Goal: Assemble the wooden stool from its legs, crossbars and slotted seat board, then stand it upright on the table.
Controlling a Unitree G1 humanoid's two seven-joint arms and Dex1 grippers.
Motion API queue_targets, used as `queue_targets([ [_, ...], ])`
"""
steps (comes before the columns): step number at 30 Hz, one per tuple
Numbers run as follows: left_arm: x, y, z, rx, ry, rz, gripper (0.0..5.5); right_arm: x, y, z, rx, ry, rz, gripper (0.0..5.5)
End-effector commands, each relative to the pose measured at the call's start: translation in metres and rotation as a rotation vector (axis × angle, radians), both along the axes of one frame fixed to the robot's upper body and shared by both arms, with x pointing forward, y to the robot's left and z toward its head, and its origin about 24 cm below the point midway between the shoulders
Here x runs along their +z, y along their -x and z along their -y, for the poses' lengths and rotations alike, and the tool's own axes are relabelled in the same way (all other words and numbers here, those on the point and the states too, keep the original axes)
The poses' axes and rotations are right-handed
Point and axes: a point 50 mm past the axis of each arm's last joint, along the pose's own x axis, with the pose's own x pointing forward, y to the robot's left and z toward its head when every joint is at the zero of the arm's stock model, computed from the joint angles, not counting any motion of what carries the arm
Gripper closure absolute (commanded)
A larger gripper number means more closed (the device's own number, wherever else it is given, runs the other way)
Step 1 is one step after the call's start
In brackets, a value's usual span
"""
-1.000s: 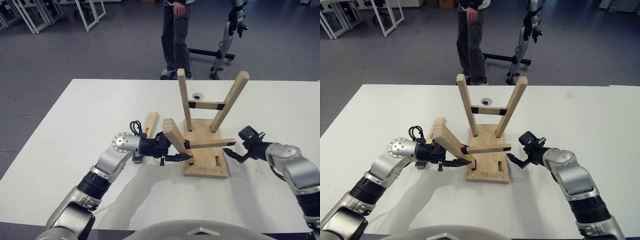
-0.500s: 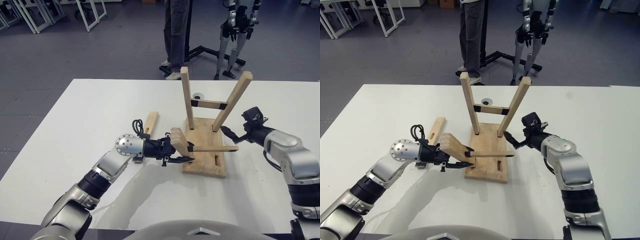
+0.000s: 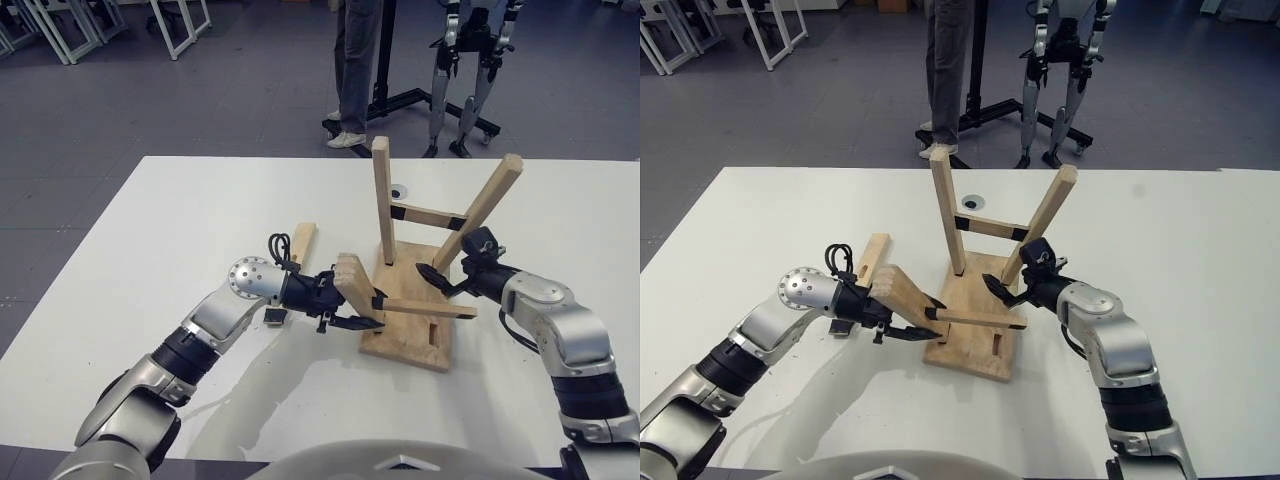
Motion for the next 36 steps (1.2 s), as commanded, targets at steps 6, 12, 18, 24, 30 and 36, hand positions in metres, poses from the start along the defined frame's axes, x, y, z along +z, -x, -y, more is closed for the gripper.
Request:
queue_targets([
  [6,-0.103,0.065,-0.042,-0.016,-0.501,-0.393,3.44,0.006,-0.004,-0.008,0.012,0.009,0.044,0.00],
  [12,-0.100,0.061,-0.035,0.023,-0.420,-0.313,3.44,0.019,-0.021,-0.006,0.053,0.051,0.096,0.00],
  [18,-0.089,0.041,-0.024,0.106,-0.343,-0.293,2.67,0.028,-0.035,-0.010,0.091,0.062,0.133,0.00],
  [24,-0.073,0.031,-0.028,0.139,-0.332,-0.259,1.57,0.023,-0.030,-0.011,0.093,0.056,0.121,0.00],
  [30,-0.033,0.006,-0.049,0.233,-0.356,-0.187,0.97,0.018,-0.028,-0.005,0.057,0.056,0.116,0.00],
  [36,0.018,0.001,-0.054,0.332,-0.284,-0.151,0.97,0.017,-0.041,-0.004,0.029,0.049,0.131,0.00],
])
